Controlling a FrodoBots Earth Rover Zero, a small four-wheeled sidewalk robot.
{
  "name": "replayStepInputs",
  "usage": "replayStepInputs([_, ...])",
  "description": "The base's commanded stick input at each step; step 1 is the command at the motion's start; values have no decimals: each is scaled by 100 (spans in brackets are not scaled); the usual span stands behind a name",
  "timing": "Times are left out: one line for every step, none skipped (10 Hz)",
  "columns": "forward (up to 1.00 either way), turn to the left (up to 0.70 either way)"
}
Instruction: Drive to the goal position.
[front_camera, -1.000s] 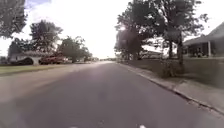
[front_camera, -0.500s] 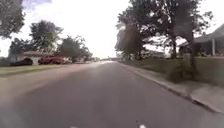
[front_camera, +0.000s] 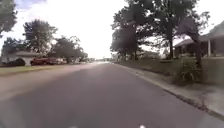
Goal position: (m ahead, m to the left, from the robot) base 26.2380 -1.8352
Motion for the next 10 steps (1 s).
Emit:
replayStepInputs([100, 0])
replayStepInputs([100, 0])
replayStepInputs([100, 0])
replayStepInputs([100, 0])
replayStepInputs([100, 0])
replayStepInputs([100, 0])
replayStepInputs([100, 0])
replayStepInputs([100, 0])
replayStepInputs([100, 0])
replayStepInputs([100, 0])
